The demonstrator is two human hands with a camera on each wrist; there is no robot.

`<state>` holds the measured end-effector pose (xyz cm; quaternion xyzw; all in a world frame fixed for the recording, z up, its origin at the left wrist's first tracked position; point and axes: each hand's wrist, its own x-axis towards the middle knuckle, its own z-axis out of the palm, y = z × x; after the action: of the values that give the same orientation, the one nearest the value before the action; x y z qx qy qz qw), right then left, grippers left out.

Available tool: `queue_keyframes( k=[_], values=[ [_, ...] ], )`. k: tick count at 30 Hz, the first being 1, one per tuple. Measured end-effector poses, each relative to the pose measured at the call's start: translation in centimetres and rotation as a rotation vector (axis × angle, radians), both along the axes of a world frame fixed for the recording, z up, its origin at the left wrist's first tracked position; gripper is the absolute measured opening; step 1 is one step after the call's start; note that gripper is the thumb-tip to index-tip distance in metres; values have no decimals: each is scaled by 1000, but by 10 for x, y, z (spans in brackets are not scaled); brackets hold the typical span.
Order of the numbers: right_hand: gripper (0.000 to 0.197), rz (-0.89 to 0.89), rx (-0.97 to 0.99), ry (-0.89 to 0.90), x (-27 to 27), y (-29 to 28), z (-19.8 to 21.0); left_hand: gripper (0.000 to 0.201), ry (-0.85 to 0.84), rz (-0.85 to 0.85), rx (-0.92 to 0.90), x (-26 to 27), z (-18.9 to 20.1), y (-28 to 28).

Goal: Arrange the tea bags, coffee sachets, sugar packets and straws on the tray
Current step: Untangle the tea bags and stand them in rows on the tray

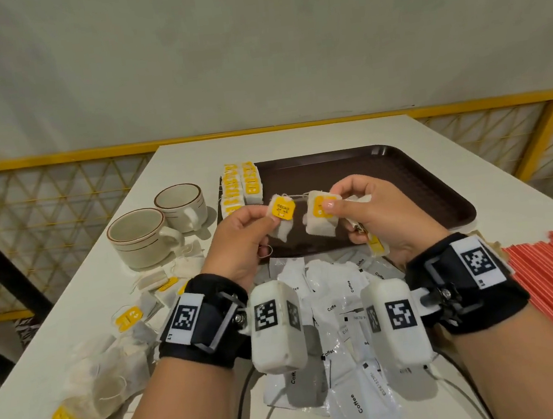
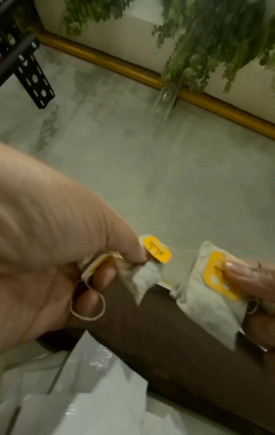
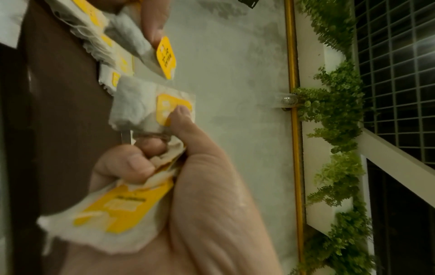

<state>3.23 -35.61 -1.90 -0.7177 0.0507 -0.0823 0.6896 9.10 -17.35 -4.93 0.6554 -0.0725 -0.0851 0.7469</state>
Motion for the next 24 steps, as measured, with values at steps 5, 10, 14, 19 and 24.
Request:
queue_keyframes(
  k=[5, 10, 14, 19, 24],
  values=[
    [18, 281, 86, 14, -9, 8, 8, 18, -21, 57, -135, 0, 4, -2],
    [32, 146, 139, -78, -6, 24, 4, 14, -83, -90, -137, -8, 5, -8],
    [29, 4, 120, -84, -3, 25, 0, 13, -97, -122, -134, -11, 5, -13],
    [24, -14, 190, -82, -2, 26, 0, 18, -102, -125, -151, -13, 7, -11],
    [23, 27, 241, -62, -3, 26, 0, 18, -105, -180, -135, -17, 10, -10]
  ],
)
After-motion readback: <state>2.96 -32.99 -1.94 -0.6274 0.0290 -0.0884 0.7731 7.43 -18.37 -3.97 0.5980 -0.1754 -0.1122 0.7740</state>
